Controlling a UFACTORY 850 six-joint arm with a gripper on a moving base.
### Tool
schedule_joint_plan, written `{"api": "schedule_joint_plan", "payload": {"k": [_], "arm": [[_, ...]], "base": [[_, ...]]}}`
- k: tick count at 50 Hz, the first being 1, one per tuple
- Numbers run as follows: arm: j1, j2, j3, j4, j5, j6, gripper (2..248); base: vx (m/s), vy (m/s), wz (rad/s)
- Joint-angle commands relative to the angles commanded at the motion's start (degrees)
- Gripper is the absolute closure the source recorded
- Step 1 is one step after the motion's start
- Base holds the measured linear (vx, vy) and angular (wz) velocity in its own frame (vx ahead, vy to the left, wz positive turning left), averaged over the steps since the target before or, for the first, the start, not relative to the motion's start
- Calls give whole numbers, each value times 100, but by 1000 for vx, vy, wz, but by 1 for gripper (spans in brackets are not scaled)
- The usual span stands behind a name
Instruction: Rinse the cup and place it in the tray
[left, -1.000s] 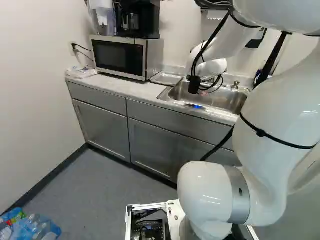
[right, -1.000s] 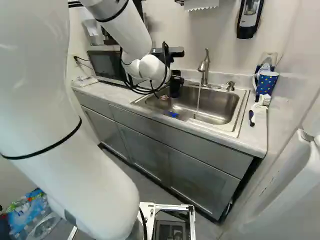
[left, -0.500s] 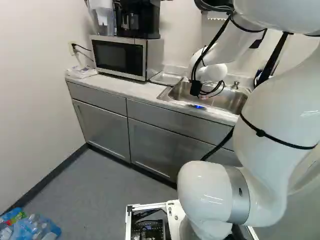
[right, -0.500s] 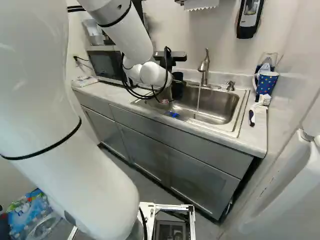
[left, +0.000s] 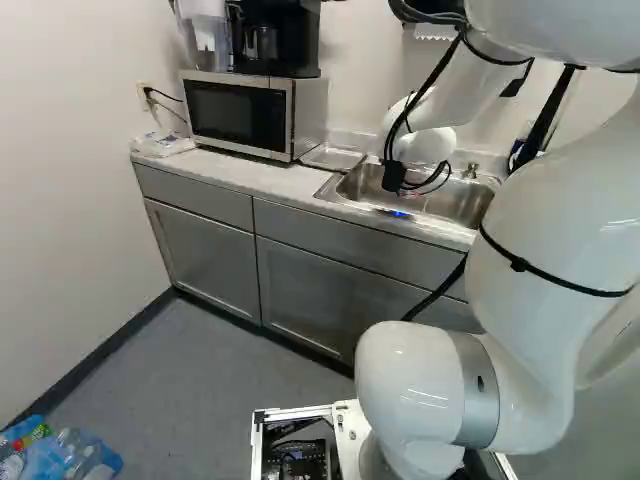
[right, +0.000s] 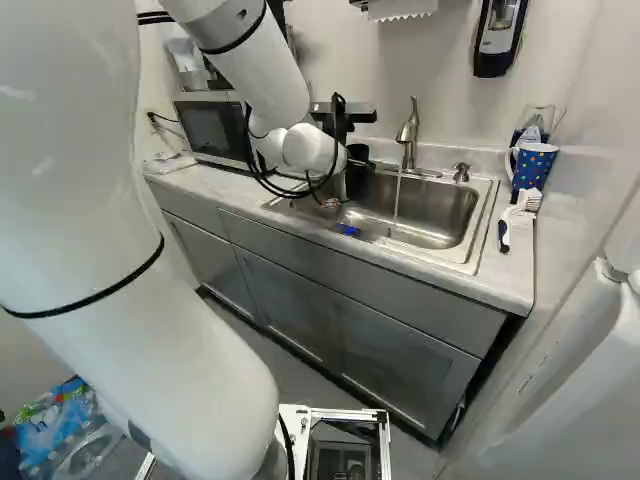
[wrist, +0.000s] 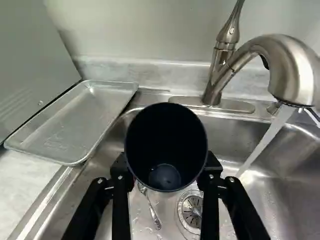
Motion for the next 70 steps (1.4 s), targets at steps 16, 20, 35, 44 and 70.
{"api": "schedule_joint_plan", "payload": {"k": [16,20,35,44,70], "arm": [[-227,-132,-135,0,-103,0,124],[-283,-167,-172,0,-146,0,124],[-495,-292,-302,0,-385,0,124],[-617,-321,-333,0,-558,0,124],[-881,-347,-360,0,-575,0,124]], "base": [[0,0,0],[0,0,0],[0,0,0],[0,0,0],[0,0,0]]}}
